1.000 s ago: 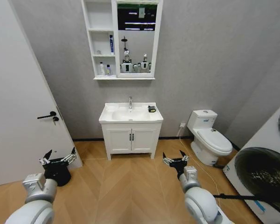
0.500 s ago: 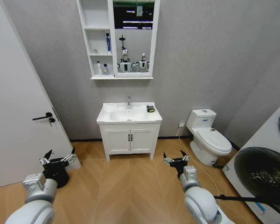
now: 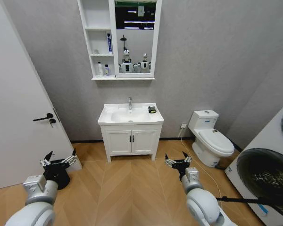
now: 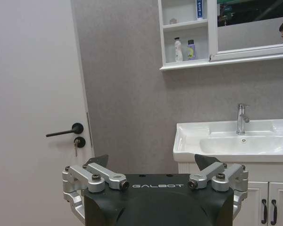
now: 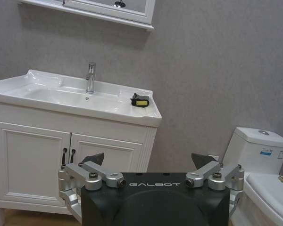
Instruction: Move facial cleanser and shampoo from washbasin to cabinet, then wipe washbasin with towel.
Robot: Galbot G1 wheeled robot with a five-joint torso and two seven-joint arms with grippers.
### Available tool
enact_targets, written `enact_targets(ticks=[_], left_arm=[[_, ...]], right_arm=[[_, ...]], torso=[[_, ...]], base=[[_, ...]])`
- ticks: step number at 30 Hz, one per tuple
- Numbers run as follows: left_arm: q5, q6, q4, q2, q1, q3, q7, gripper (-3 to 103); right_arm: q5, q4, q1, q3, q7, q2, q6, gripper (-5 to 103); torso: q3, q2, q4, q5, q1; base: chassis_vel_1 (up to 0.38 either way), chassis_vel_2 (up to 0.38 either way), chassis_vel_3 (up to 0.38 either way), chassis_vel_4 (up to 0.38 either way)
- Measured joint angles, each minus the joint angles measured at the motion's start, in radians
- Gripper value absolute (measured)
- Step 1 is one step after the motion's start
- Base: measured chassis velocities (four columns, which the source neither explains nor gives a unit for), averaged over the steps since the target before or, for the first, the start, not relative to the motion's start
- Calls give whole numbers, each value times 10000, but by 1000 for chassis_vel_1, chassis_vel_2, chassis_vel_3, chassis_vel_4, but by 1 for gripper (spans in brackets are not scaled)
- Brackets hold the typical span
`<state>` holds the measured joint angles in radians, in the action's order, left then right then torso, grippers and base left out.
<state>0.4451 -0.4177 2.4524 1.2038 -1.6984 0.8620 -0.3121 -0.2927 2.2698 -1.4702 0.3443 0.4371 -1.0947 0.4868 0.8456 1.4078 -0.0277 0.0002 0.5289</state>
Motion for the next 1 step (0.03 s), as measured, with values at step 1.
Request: enact_targets(ticks=[1], left_arm=[[0,0,0,0,0,0,0,100]], right_arm=[[0,0,1,0,1,0,0,100]], torso=[[0,0,0,0,1]], base=[[0,0,0,0]])
